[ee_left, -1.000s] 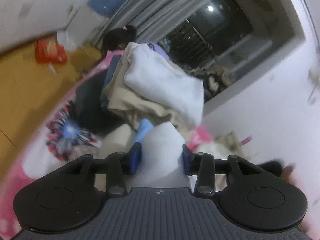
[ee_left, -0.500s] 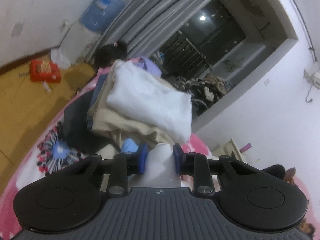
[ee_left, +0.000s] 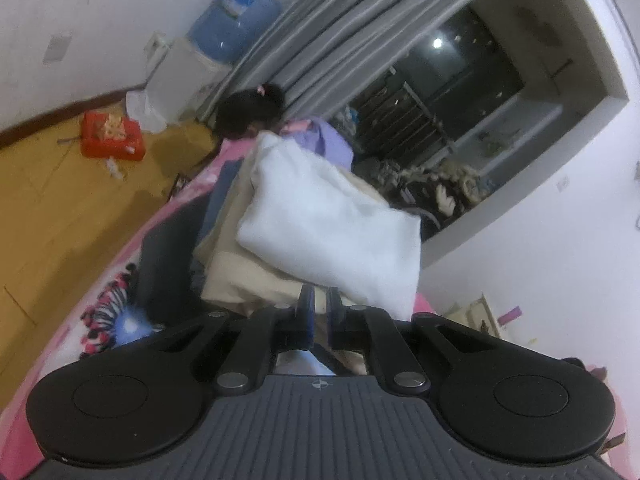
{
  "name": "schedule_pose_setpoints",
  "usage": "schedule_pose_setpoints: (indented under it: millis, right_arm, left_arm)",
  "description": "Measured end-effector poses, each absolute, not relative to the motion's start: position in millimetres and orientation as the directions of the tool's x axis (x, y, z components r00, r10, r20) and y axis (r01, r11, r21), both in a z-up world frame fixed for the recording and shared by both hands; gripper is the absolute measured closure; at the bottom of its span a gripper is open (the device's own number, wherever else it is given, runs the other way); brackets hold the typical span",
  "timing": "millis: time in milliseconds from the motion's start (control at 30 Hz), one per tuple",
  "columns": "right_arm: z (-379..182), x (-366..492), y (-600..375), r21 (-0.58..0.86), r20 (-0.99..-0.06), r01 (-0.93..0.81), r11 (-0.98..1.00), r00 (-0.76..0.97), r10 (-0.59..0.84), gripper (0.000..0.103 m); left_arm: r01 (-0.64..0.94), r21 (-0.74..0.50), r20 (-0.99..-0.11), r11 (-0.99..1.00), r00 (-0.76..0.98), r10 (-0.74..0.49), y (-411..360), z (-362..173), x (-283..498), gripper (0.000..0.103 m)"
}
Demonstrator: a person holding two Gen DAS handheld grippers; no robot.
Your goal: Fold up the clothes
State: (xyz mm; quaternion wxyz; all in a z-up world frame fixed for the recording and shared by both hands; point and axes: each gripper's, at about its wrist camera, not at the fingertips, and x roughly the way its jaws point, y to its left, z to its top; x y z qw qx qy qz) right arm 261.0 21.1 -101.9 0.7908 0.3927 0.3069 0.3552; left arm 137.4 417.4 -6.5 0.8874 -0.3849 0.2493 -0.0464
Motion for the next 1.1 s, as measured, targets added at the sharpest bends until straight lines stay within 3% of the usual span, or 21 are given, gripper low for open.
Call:
schedule_pose_setpoints:
  millis: [33,100,200,333,467,567,633,733,967,1100]
  right_arm:
    - [-104.5,259.5,17.8,0.851,-0.196,-0.313,0.421,0.555,0.808,0.085]
    - [-103.5,259.9,14.7,0.859,-0.195,-0.306,0.409,0.543,0.817,0.084]
    - [-100.4,262.5,12.8,0.864,-0.201,-0.302,0.402,0.526,0.826,0.084]
    - [-98.5,260.0,13.7,0.865,-0.203,-0.303,0.4,0.518,0.831,0.084]
    - [-106.5,264.6,12.1,0.883,-0.2,-0.276,0.379,0.51,0.837,0.084]
    - [-108.3,264.9,12.0,0.891,-0.202,-0.259,0.373,0.509,0.837,0.084]
    - [-107.7,263.7,12.3,0.89,-0.205,-0.256,0.377,0.514,0.833,0.084]
    - [-99.6,256.3,13.8,0.869,-0.209,-0.282,0.406,0.534,0.819,0.084]
    - [-48.0,226.3,13.9,0.794,-0.116,-0.425,0.434,0.595,0.795,0.084]
    - [-38.5,234.0,8.9,0.792,-0.103,-0.42,0.443,0.623,0.776,0.084]
  left_arm:
    - [-0.1,-0.709,-0.399,0.698,0.873,-0.28,421.9,-2.4,129.5,0.068]
    - [-0.098,-0.713,-0.4,0.694,0.87,-0.288,431.7,6.1,113.9,0.052]
    - [-0.119,-0.687,-0.42,0.717,0.87,-0.258,442.8,11.4,93.3,0.042]
    - [-0.086,-0.72,-0.443,0.689,0.821,-0.36,443.2,-3.3,88.7,0.029]
    - [-0.034,-0.719,-0.447,0.694,0.787,-0.425,421.1,-16.1,93.3,0.03]
    - [-0.004,-0.682,-0.452,0.731,0.788,-0.418,404.4,-12.9,93.5,0.037]
    - [-0.015,-0.647,-0.468,0.762,0.797,-0.381,399.2,-7.4,92.0,0.058]
    - [-0.022,-0.601,-0.466,0.799,0.822,-0.328,392.9,4.4,78.6,0.071]
    - [0.061,-0.547,-0.356,0.835,0.886,-0.297,378.0,55.4,53.5,0.074]
    - [0.02,-0.53,-0.43,0.848,0.855,-0.289,381.8,44.1,91.4,0.073]
